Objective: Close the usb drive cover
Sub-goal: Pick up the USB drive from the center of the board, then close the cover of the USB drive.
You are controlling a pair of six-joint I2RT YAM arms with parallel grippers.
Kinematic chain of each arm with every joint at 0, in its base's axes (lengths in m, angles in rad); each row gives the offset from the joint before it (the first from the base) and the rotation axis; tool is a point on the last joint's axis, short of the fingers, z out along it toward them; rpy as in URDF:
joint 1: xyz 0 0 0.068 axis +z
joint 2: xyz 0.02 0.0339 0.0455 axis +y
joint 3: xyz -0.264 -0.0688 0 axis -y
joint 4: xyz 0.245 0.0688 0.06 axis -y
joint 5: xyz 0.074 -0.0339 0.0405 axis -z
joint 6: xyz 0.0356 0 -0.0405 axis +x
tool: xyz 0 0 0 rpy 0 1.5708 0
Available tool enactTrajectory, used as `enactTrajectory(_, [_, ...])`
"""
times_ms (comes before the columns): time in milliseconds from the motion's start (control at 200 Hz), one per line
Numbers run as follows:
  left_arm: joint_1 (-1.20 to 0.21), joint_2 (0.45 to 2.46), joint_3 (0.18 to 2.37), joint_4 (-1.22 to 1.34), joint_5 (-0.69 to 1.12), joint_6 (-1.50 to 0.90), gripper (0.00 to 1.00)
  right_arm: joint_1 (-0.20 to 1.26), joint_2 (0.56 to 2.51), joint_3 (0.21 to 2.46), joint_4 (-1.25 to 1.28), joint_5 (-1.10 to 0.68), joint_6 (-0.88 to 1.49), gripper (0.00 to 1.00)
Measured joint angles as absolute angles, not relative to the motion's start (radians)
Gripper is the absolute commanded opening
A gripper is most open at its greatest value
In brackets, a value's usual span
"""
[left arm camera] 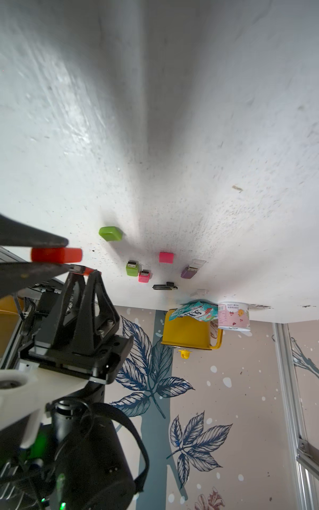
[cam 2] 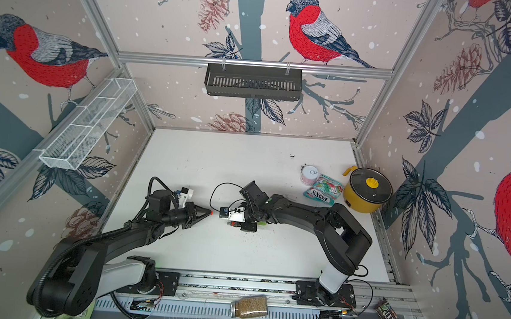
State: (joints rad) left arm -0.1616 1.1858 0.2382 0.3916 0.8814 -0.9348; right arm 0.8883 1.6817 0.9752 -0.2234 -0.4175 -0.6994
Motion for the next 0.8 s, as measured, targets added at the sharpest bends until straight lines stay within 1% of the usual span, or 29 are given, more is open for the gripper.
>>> enactTrajectory(235, [-0.2,1.18,0.253,0.408,0.915,-0.917,0.03,0.889,1.674,0.959,-0.123,-0.463,-0.644,0.18])
enactTrajectory(795, [-0.254,1.208,0.263,0.436,0.916,-0.917,0.03,0.92,1.672,0.938,-0.02,-0.443,-0.585,0.18])
